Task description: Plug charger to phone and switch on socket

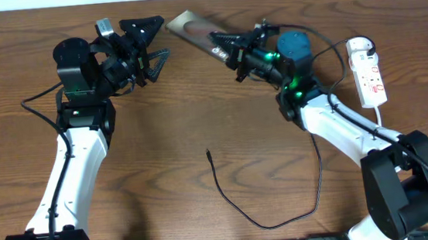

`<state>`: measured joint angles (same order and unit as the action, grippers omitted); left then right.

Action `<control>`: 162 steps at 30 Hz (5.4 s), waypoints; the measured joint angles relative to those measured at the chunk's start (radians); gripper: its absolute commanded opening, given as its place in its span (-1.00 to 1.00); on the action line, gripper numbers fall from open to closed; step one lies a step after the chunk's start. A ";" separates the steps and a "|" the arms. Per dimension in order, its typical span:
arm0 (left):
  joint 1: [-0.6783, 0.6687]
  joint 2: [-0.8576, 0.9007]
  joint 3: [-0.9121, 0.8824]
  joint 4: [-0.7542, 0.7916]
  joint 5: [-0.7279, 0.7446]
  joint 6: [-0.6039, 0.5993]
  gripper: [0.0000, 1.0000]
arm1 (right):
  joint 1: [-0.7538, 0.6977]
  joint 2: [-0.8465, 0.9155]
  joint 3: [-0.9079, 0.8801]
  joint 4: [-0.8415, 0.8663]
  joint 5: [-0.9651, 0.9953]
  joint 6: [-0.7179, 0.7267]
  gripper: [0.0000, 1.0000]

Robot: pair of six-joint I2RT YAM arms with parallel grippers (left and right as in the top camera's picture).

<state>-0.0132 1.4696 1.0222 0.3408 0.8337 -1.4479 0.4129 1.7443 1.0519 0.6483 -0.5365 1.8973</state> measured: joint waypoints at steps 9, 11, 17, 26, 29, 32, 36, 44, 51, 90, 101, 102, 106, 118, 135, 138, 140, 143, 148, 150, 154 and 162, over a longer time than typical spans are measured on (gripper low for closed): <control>0.000 0.000 0.000 -0.007 -0.002 0.008 0.72 | 0.061 0.000 0.000 0.017 0.000 0.011 -0.97; 0.000 0.000 0.000 -0.026 -0.002 0.017 0.72 | 0.071 0.000 0.000 0.036 0.000 0.011 -0.97; 0.000 0.000 -0.001 -0.166 -0.048 0.039 0.72 | 0.099 0.000 0.000 0.050 -0.001 -0.010 -0.97; 0.000 0.000 -0.001 -0.177 -0.078 0.056 0.72 | 0.142 0.000 0.000 0.050 0.010 -0.056 -0.97; 0.000 0.000 -0.001 -0.177 -0.081 0.075 0.72 | 0.152 0.000 0.000 0.040 0.013 -0.076 -0.97; 0.000 0.000 -0.001 -0.177 -0.081 0.088 0.72 | 0.164 0.000 0.000 0.028 0.018 -0.085 -0.97; 0.000 0.000 -0.001 -0.177 -0.081 0.092 0.72 | 0.173 0.000 0.000 0.028 0.021 -0.092 -0.97; 0.000 0.000 -0.001 -0.177 -0.086 0.092 0.72 | 0.174 0.000 0.000 0.012 0.022 -0.077 -0.97; 0.007 0.000 -0.001 -0.177 -0.103 0.092 0.72 | 0.177 0.000 0.000 -0.027 0.023 -0.070 -0.97; 0.012 0.000 -0.001 -0.181 -0.111 0.092 -0.22 | 0.212 0.000 0.000 -0.013 0.072 0.008 -0.97; 0.012 0.000 -0.001 -0.181 -0.111 0.108 -0.22 | 0.212 0.000 0.000 -0.014 0.074 0.049 -0.97; 0.012 0.000 -0.001 -0.181 -0.111 0.110 -0.22 | 0.212 0.000 0.000 -0.014 0.074 0.049 -0.97; 0.012 0.000 -0.001 -0.181 -0.111 0.113 -0.26 | 0.213 0.000 0.000 -0.014 0.077 0.052 -0.97; 0.016 0.000 -0.001 -0.185 -0.116 0.114 -0.41 | 0.229 0.000 0.000 -0.008 0.111 0.053 -0.97; 0.018 0.000 -0.003 -0.190 -0.126 0.117 -0.63 | 0.243 0.000 0.002 -0.006 0.143 0.053 -0.97; 0.018 0.000 -0.003 -0.191 -0.127 0.117 -0.63 | 0.245 0.000 0.003 -0.010 0.145 0.053 -0.97; 0.018 0.000 -0.003 -0.192 -0.129 0.117 -0.63 | 0.245 -0.001 0.006 -0.016 0.145 0.053 -0.97; 0.018 0.000 -0.003 -0.192 -0.130 0.118 -0.63 | 0.245 -0.001 0.008 -0.019 0.145 0.053 -0.97; 0.019 0.000 -0.003 -0.195 -0.130 0.121 -0.74 | 0.245 -0.001 0.010 -0.020 0.146 0.053 -0.97; 0.019 0.000 -0.003 -0.196 -0.131 0.121 -0.78 | 0.245 -0.001 0.010 -0.019 0.147 0.053 -0.97; 0.019 0.000 -0.003 -0.196 -0.132 0.121 -0.81 | 0.245 -0.001 0.012 -0.020 0.148 0.053 -0.97; 0.019 0.000 -0.003 -0.196 -0.133 0.117 -0.85 | 0.245 -0.001 0.013 -0.020 0.148 0.056 -0.97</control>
<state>0.0055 1.4700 1.0191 0.1452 0.7006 -1.3304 0.6579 1.7435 1.0649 0.6281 -0.3882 1.9537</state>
